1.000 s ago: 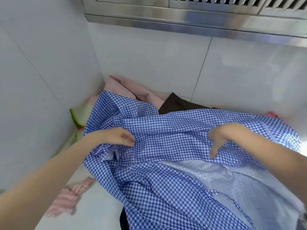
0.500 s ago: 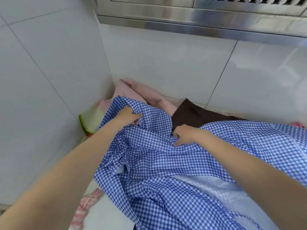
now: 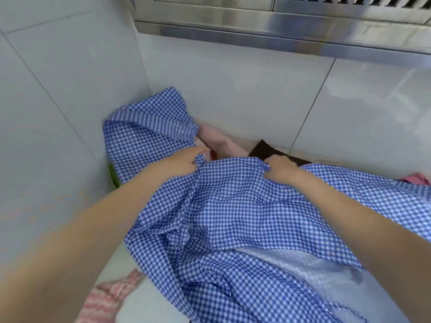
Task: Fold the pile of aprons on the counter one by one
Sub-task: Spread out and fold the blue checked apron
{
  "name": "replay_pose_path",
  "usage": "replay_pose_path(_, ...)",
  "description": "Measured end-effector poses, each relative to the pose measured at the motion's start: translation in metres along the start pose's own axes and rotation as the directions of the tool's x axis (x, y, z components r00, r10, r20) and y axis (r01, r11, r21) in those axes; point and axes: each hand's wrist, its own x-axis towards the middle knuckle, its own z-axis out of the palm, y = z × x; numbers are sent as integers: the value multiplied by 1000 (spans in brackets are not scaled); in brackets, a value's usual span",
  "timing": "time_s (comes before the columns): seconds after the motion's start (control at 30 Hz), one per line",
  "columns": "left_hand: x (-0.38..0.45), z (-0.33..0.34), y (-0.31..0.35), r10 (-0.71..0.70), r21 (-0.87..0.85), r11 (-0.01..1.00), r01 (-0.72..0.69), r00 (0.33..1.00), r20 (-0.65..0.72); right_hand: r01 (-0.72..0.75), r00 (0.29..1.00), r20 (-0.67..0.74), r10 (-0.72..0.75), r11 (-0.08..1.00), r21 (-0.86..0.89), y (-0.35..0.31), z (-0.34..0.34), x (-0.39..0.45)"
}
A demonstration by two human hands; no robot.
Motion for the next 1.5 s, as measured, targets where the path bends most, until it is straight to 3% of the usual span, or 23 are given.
replay_pose_path(0.07,6,17,7,2,100,995,-13,994,109,147,982,110,-152,988,47,-7,1,-9)
replay_pose_path(0.17,10,24,19,-114,322,947,11,946,304,247,955,145,-257,965,85,-6,-9,-25)
replay_pose_path(0.23,8,18,17,-201,404,912,65,930,306,270,948,157,-278,960,71,2,-20,-28)
replay_pose_path(0.33,10,8,13,-246,362,925,119,911,330,278,929,254,-268,961,-3,13,-33,-24)
replay_pose_path(0.47,15,6,22,-382,299,915,270,817,432,255,920,315,-234,967,-26,17,-50,-20)
replay_pose_path(0.63,18,-25,25,-456,447,839,311,850,265,180,916,352,-194,981,75,18,-73,-17)
replay_pose_path(0.7,22,-48,23,-456,384,844,374,877,149,182,932,309,-188,982,47,17,-76,-13)
replay_pose_path(0.77,28,-65,24,-405,375,836,400,912,-68,168,974,157,-163,986,-17,17,-72,-4)
replay_pose_path(0.83,31,-64,29,-314,450,784,428,899,-306,79,997,18,-78,994,-70,18,-63,6)
replay_pose_path(0.93,29,-32,52,-157,496,766,410,866,-474,-88,987,-145,67,986,-141,20,-41,11)
replay_pose_path(0.97,26,-11,58,-41,527,788,318,881,-471,-124,965,-249,77,976,-179,19,-34,6)
replay_pose_path(1.03,7,41,63,254,587,809,-28,918,-306,-62,913,-404,-53,962,-266,15,-15,-12)
replay_pose_path(1.07,-8,69,62,364,597,780,-189,913,-186,14,918,-376,-127,957,-288,13,-2,-24)
replay_pose_path(1.1,-23,92,59,422,617,730,-292,904,-72,84,950,-264,-164,954,-288,14,13,-35)
replay_pose_path(1.17,-46,117,40,262,632,693,-347,938,227,81,995,77,-63,961,-264,25,43,-56)
replay_pose_path(1.2,-52,119,28,137,660,671,-338,931,337,28,978,204,32,959,-283,36,57,-63)
replay_pose_path(1.23,-53,117,14,57,693,653,-305,932,357,-25,958,265,111,952,-307,49,69,-66)
replay_pose_path(1.33,-52,88,-24,-214,808,586,-62,950,228,-135,926,302,227,945,-297,70,82,-63)
replay_pose_path(1.4,-59,61,-44,-388,863,488,134,918,77,-157,914,317,253,941,-299,67,81,-59)
replay_pose_path(1.47,-69,42,-54,-455,909,364,204,890,-17,-180,907,315,278,935,-306,63,80,-58)
replay_pose_path(1.5,-76,40,-56,-459,911,356,206,888,-21,-184,906,312,285,931,-315,60,79,-58)
